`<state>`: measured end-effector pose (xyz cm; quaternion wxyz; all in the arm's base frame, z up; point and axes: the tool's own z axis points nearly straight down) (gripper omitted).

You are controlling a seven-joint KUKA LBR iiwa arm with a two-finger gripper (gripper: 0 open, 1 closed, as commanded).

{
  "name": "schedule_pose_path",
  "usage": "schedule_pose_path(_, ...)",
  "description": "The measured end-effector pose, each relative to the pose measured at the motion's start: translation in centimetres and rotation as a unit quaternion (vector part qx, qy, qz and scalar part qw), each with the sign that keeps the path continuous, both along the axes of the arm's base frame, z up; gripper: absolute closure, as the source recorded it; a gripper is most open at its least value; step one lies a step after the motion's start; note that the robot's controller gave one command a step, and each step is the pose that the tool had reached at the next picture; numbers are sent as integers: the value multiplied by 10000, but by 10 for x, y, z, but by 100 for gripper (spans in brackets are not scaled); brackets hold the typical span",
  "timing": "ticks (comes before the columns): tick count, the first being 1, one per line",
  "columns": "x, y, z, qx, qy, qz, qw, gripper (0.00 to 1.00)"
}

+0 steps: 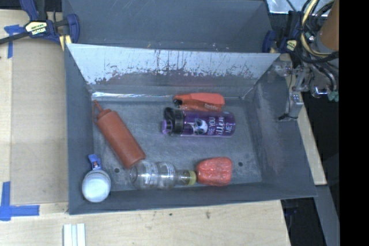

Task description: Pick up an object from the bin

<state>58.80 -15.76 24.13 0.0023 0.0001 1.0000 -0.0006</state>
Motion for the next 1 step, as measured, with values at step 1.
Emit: schedule_pose_path(1, 19, 51, -84, -2, -17, 290, 9996, 0)
